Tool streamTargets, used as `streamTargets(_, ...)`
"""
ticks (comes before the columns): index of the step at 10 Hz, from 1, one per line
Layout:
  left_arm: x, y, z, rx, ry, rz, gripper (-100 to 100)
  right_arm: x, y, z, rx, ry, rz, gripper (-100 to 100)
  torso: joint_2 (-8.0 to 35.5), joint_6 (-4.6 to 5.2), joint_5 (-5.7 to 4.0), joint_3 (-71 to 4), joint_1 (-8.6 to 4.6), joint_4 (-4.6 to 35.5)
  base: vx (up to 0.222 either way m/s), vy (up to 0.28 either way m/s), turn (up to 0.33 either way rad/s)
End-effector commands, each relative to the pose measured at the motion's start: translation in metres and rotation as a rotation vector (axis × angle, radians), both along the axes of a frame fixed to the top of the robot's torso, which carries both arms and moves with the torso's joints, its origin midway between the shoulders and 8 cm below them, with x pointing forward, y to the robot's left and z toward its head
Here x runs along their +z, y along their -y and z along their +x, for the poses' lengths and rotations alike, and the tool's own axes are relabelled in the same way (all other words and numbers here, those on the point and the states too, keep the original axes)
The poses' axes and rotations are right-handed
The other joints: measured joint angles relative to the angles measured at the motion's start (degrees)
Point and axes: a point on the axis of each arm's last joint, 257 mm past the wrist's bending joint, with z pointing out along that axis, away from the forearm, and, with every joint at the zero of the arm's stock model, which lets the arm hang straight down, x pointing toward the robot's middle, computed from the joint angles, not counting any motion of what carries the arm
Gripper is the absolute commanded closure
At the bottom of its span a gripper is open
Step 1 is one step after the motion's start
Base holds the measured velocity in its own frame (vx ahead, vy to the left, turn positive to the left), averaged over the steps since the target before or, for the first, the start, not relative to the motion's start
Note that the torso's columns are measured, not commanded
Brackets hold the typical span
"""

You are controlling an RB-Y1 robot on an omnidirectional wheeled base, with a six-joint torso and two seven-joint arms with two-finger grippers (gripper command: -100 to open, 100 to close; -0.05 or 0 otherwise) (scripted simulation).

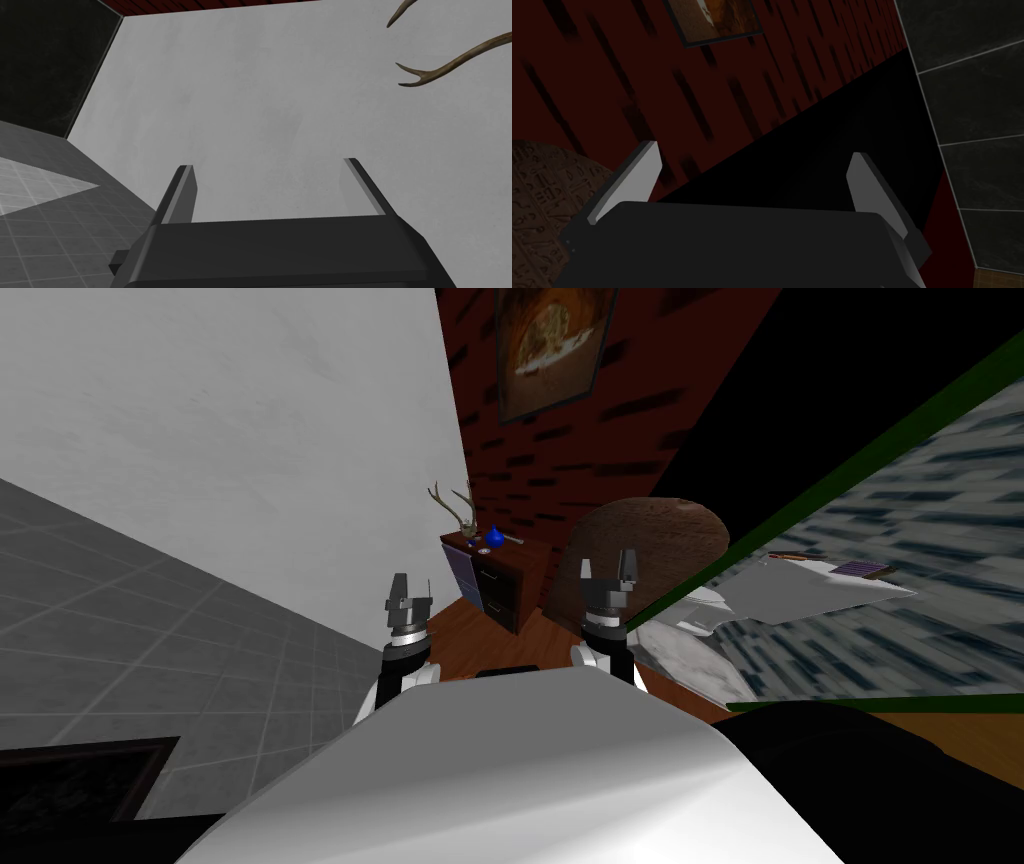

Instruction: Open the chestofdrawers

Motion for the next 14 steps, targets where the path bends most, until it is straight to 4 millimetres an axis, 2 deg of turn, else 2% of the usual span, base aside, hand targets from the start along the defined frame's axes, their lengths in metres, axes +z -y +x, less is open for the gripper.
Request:
streamTargets(1,0.0,0.0,0.0,0.0,0.0,0.0,0,0.0,0.0,0.0,0.0,0.0,0.0,0,2.32,0.0,0.0,-4.67,0.0,2.35,0.0,0.0,0.0)
streamTargets(9,0.0,0.0,0.0,0.0,0.0,0.0,0,0.0,0.0,0.0,0.0,0.0,0.0,0,35.39,0.0,0.0,-70.73,0.0,35.37,0.0,0.0,0.0)
streamTargets(10,-0.006,0.006,0.004,-0.023,-0.021,0.035,-100,0.0,0.0,0.0,0.0,0.0,0.0,0,39.62,0.0,0.0,-79.19,0.0,39.6,0.035,0.004,-0.061)
streamTargets(11,-0.01,0.009,0.007,-0.032,-0.032,0.047,-100,0.0,0.0,0.0,0.0,0.0,0.0,0,41.46,0.01,0.01,-83.18,0.02,41.47,0.062,0.009,-0.098)
streamTargets(14,-0.034,0.023,0.023,-0.067,-0.097,0.088,-100,0.0,0.0,0.0,0.0,0.0,0.0,0,42.07,0.0,0.02,-84.69,0.07,42.2,0.118,0.035,-0.135)
